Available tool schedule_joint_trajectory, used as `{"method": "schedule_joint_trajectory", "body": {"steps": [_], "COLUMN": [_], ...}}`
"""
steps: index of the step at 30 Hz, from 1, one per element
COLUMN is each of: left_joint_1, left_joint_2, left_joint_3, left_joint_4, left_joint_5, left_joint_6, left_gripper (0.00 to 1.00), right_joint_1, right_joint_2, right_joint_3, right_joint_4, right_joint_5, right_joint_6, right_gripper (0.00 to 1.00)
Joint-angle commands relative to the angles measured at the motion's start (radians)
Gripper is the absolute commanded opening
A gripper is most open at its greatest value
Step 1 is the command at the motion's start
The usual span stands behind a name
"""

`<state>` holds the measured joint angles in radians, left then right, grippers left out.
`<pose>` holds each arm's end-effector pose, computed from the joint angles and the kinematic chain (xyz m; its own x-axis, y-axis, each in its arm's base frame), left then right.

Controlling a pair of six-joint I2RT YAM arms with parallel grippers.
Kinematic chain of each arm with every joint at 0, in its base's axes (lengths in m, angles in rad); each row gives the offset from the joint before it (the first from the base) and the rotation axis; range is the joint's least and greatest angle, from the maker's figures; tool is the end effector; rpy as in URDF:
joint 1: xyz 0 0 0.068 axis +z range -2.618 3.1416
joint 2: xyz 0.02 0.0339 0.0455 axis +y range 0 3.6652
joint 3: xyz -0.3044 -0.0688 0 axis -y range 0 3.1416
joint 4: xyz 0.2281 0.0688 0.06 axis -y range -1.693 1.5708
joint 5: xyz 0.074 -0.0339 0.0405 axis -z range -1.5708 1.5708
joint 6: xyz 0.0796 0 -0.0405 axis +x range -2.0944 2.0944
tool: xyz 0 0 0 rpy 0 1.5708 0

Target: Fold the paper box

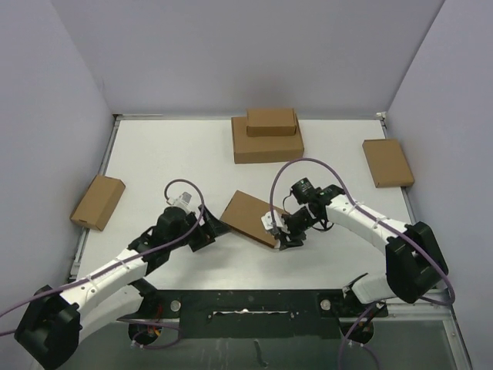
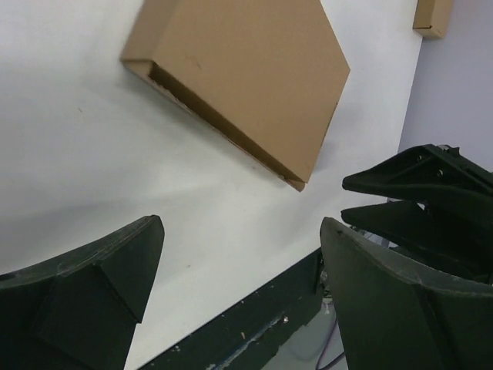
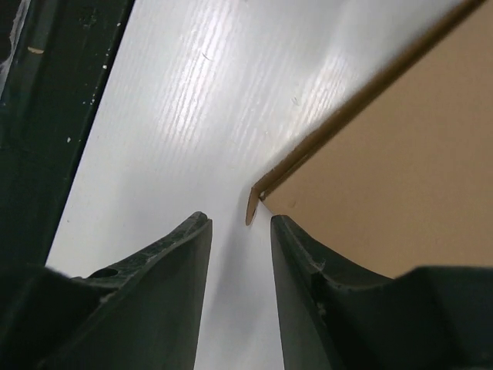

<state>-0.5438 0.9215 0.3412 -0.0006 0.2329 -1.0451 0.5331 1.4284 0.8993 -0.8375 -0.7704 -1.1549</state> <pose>0.1498 -0.1121 0.1980 -0.8139 -0.4914 -0.3099 -0.0707 0.6133 -0.7867 0.1704 0.1649 0.2231 0.1042 -0.7008 -0.7057 -0.9679 -0.2345 0.0900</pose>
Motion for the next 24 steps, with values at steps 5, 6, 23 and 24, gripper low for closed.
{"method": "schedule_joint_trajectory", "body": {"steps": [5,6,23,24], "left_joint_1": [-0.177,-0.177,-0.179,-0.180], "left_joint_2": [0.064,0.093,0.432,0.442], "left_joint_3": [0.034,0.040,0.137,0.139], "left_joint_4": [0.040,0.055,0.220,0.223], "left_joint_5": [-0.360,-0.365,-0.384,-0.381], "left_joint_6": [-0.341,-0.351,-0.400,-0.401], "left_gripper": [0.85,0.85,0.68,0.67], "right_joint_1": [0.043,0.044,0.066,0.070], "right_joint_2": [-0.108,-0.114,-0.099,-0.102], "right_joint_3": [-0.072,-0.080,-0.097,-0.100], "right_joint_4": [0.016,0.015,0.020,0.022], "right_joint_5": [-0.024,-0.029,-0.009,-0.012], "right_joint_6": [-0.282,-0.298,-0.332,-0.335], "right_gripper": [0.42,0.42,0.42,0.42]}}
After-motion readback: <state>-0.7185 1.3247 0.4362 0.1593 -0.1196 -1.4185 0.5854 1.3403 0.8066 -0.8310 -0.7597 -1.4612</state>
